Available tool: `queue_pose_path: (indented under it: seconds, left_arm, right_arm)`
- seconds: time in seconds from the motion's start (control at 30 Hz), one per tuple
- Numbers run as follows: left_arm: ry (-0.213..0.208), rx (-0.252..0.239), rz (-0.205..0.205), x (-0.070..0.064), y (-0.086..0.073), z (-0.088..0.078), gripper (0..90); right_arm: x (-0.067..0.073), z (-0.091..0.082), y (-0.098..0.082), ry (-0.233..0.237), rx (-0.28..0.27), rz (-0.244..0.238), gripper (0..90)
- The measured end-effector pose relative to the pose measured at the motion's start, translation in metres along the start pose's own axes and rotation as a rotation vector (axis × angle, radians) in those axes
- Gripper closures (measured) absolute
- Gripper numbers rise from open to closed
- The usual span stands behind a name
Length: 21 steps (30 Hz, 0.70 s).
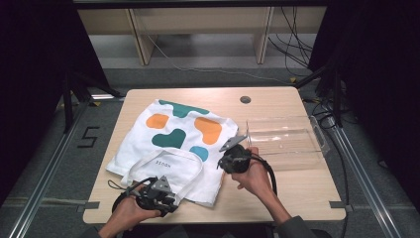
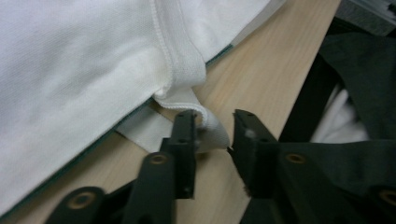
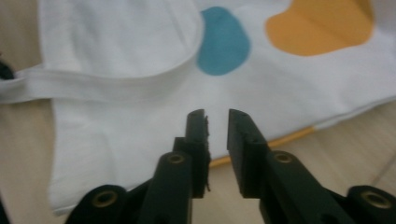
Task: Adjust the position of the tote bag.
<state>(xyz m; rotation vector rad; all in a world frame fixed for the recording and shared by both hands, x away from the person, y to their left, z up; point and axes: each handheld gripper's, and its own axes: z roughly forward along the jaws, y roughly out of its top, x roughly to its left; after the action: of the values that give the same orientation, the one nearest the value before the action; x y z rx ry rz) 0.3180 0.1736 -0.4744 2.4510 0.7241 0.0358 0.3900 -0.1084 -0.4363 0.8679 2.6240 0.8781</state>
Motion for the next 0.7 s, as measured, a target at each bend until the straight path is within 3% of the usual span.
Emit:
queue_pose_path:
  seconds: [0.03, 0.1, 0.17, 0.23, 0.27, 0.37, 0.43, 0.47, 0.5, 0.57, 0.6, 0.63, 0.7]
  left_arm:
    - [0.007, -0.027, -0.021, 0.001, -0.002, -0.006, 52.1]
    - [0.004, -0.023, -0.001, 0.006, -0.004, -0.015, 46.8]
    - [0.05, -0.127, -0.066, 0.019, -0.014, -0.037, 42.2]
    - [0.089, -0.167, -0.129, 0.031, -0.024, -0.048, 41.3]
    - [0.135, -0.178, -0.15, 0.038, -0.029, -0.053, 40.1]
    - [0.279, -0.164, -0.208, 0.059, -0.041, -0.063, 37.9]
    - [0.322, -0.153, -0.233, 0.069, -0.047, -0.068, 37.4]
    - [0.322, -0.153, -0.233, 0.069, -0.047, -0.068, 36.2]
    - [0.373, -0.148, -0.254, 0.076, -0.053, -0.072, 35.2]
    - [0.414, -0.164, -0.286, 0.084, -0.059, -0.076, 34.5]
    - [0.414, -0.164, -0.286, 0.084, -0.059, -0.076, 33.5]
    - [0.468, -0.164, -0.326, 0.093, -0.068, -0.084, 33.0]
    - [0.512, -0.157, -0.36, 0.102, -0.077, -0.091, 32.6]
  right_arm:
    - [0.009, 0.001, -0.001, 0.009, 0.0, -0.009, 66.4]
    - [0.023, 0.001, -0.004, 0.052, 0.013, -0.034, 59.0]
    - [0.036, 0.003, -0.005, 0.097, 0.006, -0.076, 53.3]
    - [0.048, 0.005, -0.006, 0.131, 0.015, -0.091, 49.2]
    - [0.053, 0.007, -0.007, 0.133, 0.021, -0.113, 47.4]
    - [0.065, 0.014, -0.012, 0.119, 0.078, -0.142, 44.3]
    - [0.07, 0.02, -0.015, 0.108, 0.105, -0.169, 44.7]
    - [0.07, 0.02, -0.015, 0.108, 0.105, -0.169, 44.7]
    - [0.074, 0.025, -0.017, 0.086, 0.146, -0.21, 44.2]
    - [0.079, 0.029, -0.019, 0.057, 0.167, -0.253, 43.9]
    - [0.081, 0.031, -0.02, 0.041, 0.182, -0.275, 45.0]
    - [0.082, 0.032, -0.021, 0.024, 0.191, -0.296, 47.1]
    - [0.081, 0.031, -0.023, 0.011, 0.2, -0.304, 53.7]
